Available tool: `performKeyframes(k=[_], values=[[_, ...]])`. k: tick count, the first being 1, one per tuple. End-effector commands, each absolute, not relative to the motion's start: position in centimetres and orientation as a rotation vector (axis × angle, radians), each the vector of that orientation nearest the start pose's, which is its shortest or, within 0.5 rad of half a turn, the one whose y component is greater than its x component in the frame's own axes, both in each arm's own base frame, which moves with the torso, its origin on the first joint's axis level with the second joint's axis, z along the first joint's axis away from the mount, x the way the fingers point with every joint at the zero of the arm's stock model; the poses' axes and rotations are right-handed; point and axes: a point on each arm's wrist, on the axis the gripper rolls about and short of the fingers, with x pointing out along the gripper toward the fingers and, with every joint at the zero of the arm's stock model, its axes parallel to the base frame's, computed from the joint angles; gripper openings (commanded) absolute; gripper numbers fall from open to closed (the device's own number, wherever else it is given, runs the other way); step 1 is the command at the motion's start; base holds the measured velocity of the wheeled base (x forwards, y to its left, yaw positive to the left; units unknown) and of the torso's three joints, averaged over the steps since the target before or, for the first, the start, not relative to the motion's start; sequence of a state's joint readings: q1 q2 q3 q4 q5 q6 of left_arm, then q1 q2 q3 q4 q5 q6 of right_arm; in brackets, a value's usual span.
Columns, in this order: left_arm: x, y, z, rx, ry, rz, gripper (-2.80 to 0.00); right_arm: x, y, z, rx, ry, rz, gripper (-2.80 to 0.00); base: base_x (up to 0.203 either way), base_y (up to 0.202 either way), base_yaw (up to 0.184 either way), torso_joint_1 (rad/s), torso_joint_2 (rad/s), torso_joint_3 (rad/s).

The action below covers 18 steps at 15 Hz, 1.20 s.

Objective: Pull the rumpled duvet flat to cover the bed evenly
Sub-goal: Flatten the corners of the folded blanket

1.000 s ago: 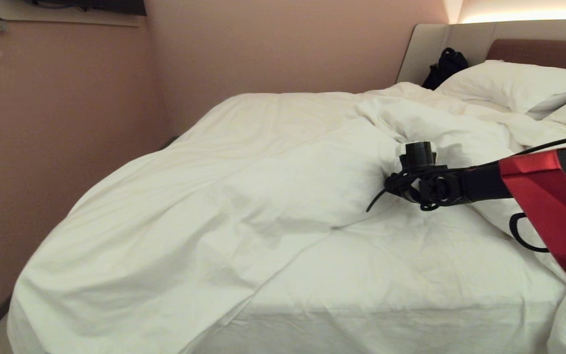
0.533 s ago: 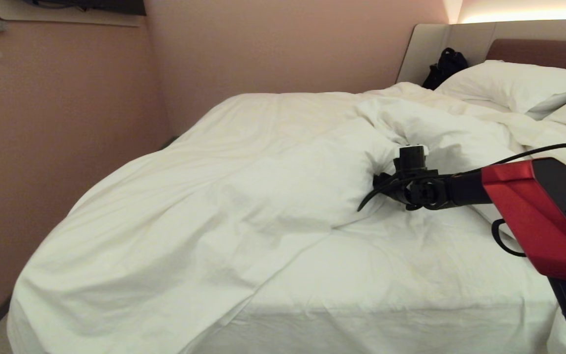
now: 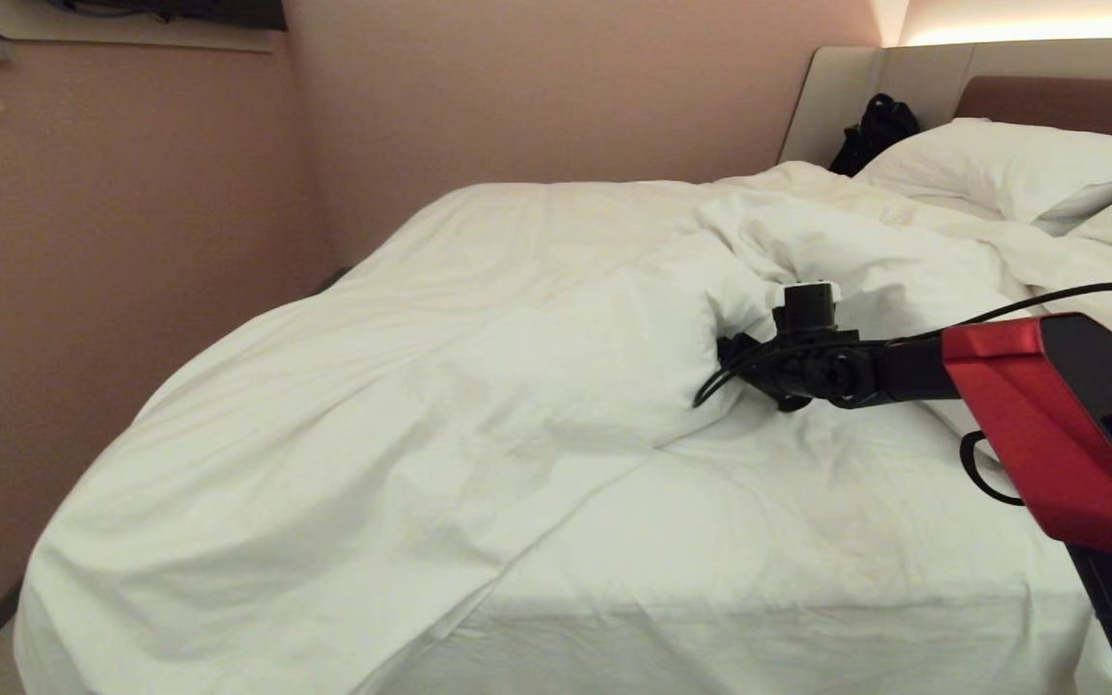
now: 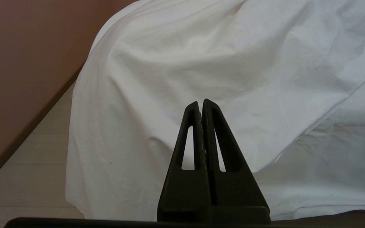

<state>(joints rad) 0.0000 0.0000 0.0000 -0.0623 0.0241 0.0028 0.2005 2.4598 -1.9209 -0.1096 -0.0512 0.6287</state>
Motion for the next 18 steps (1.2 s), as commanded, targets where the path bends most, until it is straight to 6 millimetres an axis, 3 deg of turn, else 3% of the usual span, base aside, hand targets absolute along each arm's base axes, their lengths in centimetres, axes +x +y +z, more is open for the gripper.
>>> performKeyframes(k=[1,2,5,13,15,18], values=[[-2.3,0.1,8.2,0.002,-0.063,0.025,-2.8,50.3,10.2,12.8,0.653,0.497,0.129,0.0,0.0,0.0,0.0,0.0,0.0,0.0],[-2.3,0.1,8.2,0.002,-0.063,0.025,-2.8,50.2,9.9,13.3,0.697,0.503,0.154,-2.8,0.0,0.0,0.0,0.0,0.0,0.0],[-2.3,0.1,8.2,0.002,-0.063,0.025,-2.8,49.9,8.7,14.7,0.813,0.529,0.226,-2.8,0.0,0.0,0.0,0.0,0.0,0.0],[-2.3,0.1,8.2,0.002,-0.063,0.026,-2.8,49.1,8.7,15.9,0.818,0.549,0.219,-2.8,0.0,0.0,0.0,0.0,0.0,0.0],[-2.3,0.1,8.2,0.002,-0.063,0.025,-2.8,48.0,8.9,17.4,0.82,0.55,0.227,-2.8,0.0,0.0,0.0,0.0,0.0,0.0],[-2.3,0.1,8.2,0.002,-0.063,0.025,-2.8,45.1,9.2,21.5,0.815,0.509,0.267,-2.8,0.0,0.0,0.0,0.0,0.0,0.0]])
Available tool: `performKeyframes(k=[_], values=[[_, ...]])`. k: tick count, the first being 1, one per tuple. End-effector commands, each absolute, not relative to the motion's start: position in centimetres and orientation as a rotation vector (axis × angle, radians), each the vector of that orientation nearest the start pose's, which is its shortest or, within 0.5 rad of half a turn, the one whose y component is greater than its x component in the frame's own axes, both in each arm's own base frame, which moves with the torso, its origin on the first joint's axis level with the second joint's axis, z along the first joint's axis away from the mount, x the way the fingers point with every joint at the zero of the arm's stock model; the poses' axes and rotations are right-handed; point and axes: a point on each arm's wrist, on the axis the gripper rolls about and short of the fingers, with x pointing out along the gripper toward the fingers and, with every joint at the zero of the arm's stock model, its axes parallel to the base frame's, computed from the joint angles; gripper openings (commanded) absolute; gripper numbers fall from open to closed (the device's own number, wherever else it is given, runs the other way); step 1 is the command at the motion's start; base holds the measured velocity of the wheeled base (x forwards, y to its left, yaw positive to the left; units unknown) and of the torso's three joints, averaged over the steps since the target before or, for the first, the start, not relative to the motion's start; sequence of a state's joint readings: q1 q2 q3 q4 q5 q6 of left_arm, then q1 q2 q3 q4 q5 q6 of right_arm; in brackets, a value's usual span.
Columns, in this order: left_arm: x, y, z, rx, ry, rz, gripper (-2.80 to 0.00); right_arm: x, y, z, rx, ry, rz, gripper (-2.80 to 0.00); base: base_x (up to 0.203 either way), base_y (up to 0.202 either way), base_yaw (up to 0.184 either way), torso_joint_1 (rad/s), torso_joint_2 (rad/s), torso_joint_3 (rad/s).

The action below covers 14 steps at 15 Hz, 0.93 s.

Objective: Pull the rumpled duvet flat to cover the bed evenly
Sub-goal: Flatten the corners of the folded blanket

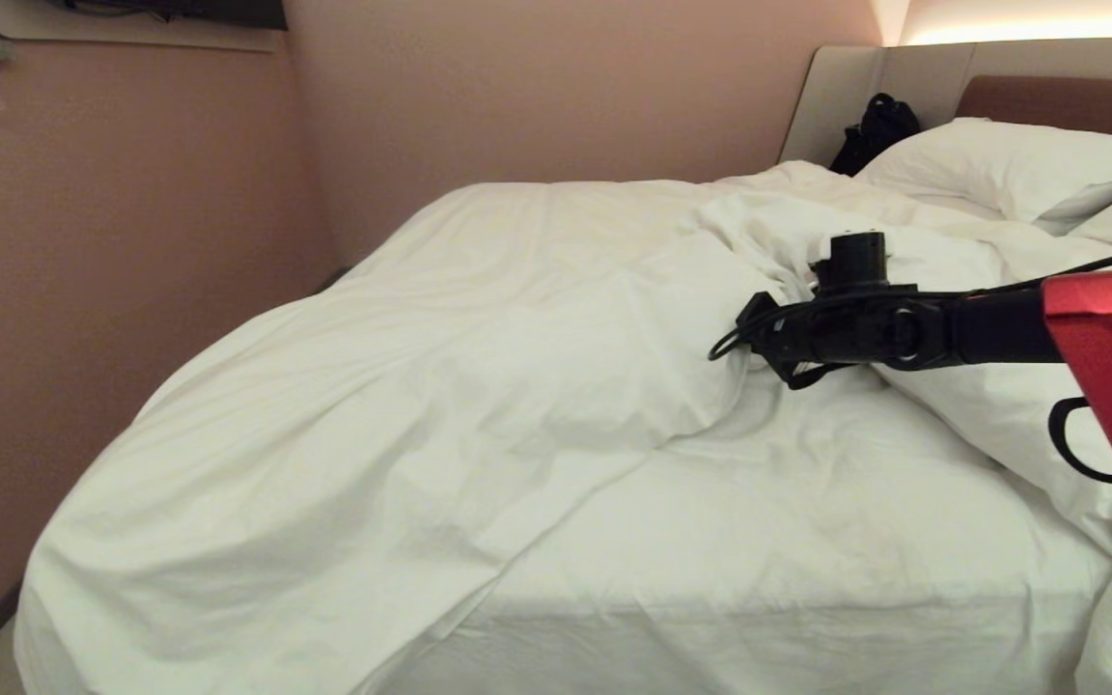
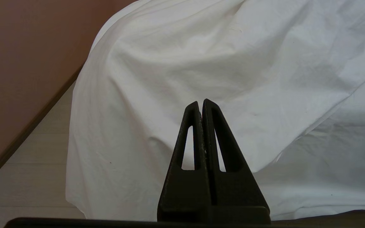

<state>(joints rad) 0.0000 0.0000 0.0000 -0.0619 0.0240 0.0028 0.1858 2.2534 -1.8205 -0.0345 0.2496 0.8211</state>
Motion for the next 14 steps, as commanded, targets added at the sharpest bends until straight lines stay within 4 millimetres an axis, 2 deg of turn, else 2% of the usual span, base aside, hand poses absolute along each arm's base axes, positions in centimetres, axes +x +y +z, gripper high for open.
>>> performKeyframes(k=[1,8,11,14], values=[[-2.3,0.1,8.2,0.002,-0.063,0.025,-2.8,43.9,9.2,22.7,0.811,0.496,0.278,-2.8,0.0,0.0,0.0,0.0,0.0,0.0],[-2.3,0.1,8.2,0.002,-0.063,0.025,-2.8,35.9,7.2,30.1,0.735,0.402,0.315,-2.8,0.0,0.0,0.0,0.0,0.0,0.0],[-2.3,0.1,8.2,0.002,-0.063,0.025,-2.8,31.8,6.3,33.2,0.712,0.324,0.345,-2.8,0.0,0.0,0.0,0.0,0.0,0.0],[-2.3,0.1,8.2,0.002,-0.063,0.025,-2.8,26.7,5.4,36.3,0.695,0.228,0.385,-2.8,0.0,0.0,0.0,0.0,0.0,0.0]])
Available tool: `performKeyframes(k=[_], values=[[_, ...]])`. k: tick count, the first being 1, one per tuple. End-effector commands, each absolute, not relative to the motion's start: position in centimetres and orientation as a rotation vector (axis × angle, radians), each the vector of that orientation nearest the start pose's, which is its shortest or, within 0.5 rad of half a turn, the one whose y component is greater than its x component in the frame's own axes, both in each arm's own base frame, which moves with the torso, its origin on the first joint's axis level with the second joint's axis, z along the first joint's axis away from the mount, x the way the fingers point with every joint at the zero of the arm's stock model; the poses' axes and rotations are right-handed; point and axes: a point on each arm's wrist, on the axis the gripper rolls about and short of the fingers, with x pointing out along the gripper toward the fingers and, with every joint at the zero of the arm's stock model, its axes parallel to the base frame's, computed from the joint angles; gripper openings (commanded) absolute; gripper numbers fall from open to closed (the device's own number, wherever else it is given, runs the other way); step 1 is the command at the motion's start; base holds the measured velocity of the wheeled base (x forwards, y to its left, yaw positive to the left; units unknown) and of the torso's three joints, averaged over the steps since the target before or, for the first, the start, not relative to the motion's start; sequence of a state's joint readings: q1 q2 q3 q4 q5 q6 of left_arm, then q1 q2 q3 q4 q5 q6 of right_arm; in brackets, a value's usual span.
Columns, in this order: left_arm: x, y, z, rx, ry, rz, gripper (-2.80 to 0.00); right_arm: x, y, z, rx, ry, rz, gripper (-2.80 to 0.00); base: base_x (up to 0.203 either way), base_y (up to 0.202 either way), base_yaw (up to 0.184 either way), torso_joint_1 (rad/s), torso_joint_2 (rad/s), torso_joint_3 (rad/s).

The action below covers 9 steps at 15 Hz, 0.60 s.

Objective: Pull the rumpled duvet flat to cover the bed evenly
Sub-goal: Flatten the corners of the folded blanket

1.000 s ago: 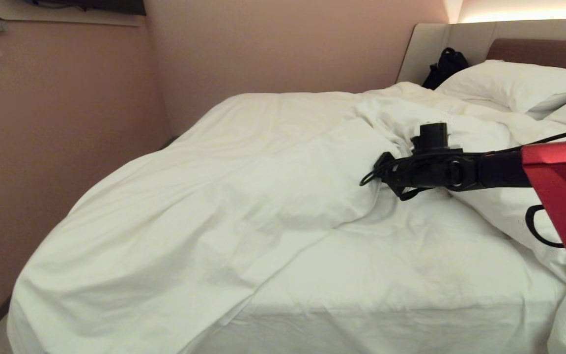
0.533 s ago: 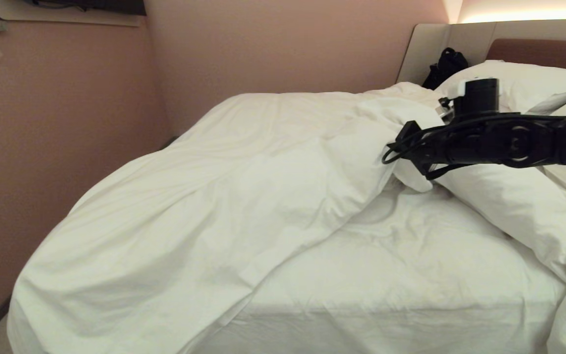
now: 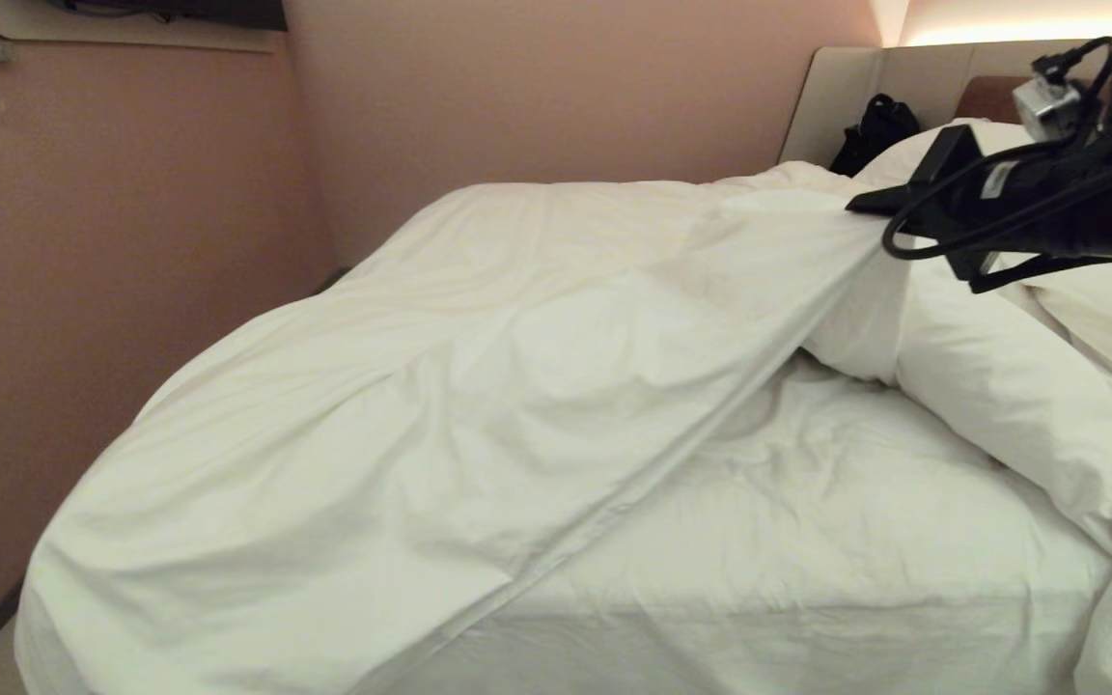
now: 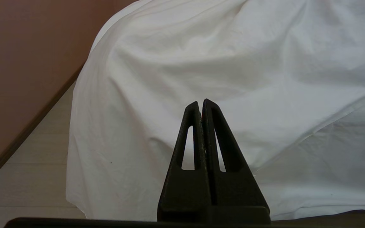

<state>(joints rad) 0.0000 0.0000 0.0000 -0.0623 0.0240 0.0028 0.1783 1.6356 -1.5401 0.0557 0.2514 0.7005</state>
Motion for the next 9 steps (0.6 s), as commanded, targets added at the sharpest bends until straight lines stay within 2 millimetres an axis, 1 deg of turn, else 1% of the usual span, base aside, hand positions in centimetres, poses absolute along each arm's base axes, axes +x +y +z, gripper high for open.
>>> performKeyframes(k=[1,3,4,8,9], values=[[-2.3,0.1,8.2,0.002,-0.063,0.026,-2.8,25.2,5.1,37.1,0.692,0.2,0.397,-2.8,0.0,0.0,0.0,0.0,0.0,0.0],[-2.3,0.1,8.2,0.002,-0.063,0.025,-2.8,22.6,4.8,38.2,0.687,0.171,0.43,-2.8,0.0,0.0,0.0,0.0,0.0,0.0],[-2.3,0.1,8.2,0.002,-0.063,0.025,-2.8,21.6,4.7,38.4,0.686,0.185,0.454,-2.8,0.0,0.0,0.0,0.0,0.0,0.0],[-2.3,0.1,8.2,0.002,-0.063,0.025,-2.8,18.5,4.4,39.5,0.68,0.163,0.511,-2.8,0.0,0.0,0.0,0.0,0.0,0.0],[-2.3,0.1,8.2,0.002,-0.063,0.025,-2.8,16.8,4.2,40.2,0.677,0.135,0.53,-2.8,0.0,0.0,0.0,0.0,0.0,0.0]])
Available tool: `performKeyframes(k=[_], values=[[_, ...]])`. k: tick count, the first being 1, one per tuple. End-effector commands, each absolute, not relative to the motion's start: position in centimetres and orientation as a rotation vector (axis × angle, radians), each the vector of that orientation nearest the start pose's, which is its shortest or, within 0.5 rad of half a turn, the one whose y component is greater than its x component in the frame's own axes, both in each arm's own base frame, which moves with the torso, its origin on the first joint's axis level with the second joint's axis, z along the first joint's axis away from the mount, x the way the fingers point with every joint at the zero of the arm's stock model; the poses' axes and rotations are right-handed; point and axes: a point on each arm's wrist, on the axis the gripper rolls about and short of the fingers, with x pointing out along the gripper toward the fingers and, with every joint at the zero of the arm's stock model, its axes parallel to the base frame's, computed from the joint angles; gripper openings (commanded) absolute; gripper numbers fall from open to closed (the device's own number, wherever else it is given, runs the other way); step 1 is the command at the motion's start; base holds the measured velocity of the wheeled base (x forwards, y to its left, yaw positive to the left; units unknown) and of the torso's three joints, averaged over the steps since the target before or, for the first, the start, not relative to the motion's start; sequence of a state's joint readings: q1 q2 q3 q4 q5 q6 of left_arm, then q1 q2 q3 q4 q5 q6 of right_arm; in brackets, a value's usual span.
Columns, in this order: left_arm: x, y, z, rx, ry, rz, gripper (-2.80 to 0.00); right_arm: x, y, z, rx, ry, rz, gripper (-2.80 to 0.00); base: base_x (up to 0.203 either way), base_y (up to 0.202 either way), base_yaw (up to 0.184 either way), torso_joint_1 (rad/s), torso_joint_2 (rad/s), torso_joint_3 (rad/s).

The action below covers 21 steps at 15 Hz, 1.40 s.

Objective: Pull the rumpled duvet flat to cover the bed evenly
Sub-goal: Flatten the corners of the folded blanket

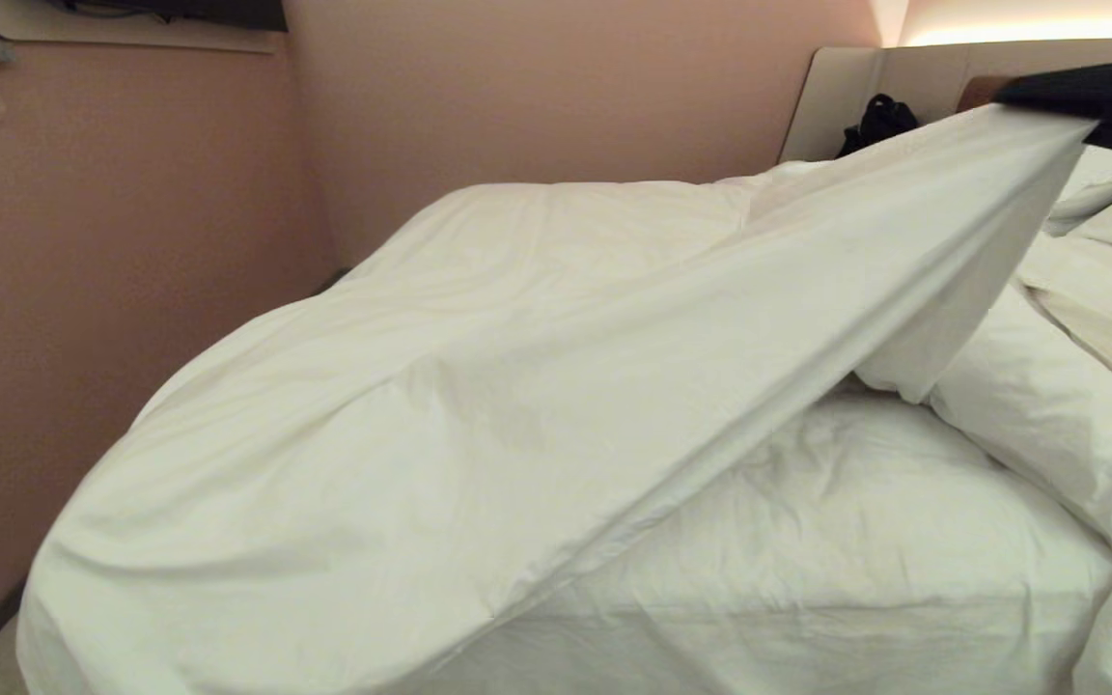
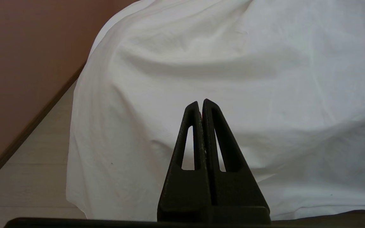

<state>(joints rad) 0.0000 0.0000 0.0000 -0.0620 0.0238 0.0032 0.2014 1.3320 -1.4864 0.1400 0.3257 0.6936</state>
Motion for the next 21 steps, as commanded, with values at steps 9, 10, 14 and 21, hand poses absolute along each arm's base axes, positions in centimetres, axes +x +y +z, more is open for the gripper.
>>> performKeyframes(k=[9,10,14,21], values=[[-2.3,0.1,8.2,0.002,-0.063,0.025,-2.8,8.4,3.0,41.6,0.616,0.074,0.664,-2.8,0.0,0.0,0.0,0.0,0.0,0.0],[-2.3,0.1,8.2,0.002,-0.063,0.025,-2.8,7.5,2.8,41.8,0.612,0.059,0.682,-2.8,0.0,0.0,0.0,0.0,0.0,0.0],[-2.3,0.1,8.2,0.002,-0.063,0.025,-2.8,4.8,2.3,41.7,0.571,0.057,0.756,-2.8,0.0,0.0,0.0,0.0,0.0,0.0],[-2.3,0.1,8.2,0.002,-0.063,0.025,-2.8,5.4,2.5,40.7,0.456,0.125,0.737,-2.8,0.0,0.0,0.0,0.0,0.0,0.0]])
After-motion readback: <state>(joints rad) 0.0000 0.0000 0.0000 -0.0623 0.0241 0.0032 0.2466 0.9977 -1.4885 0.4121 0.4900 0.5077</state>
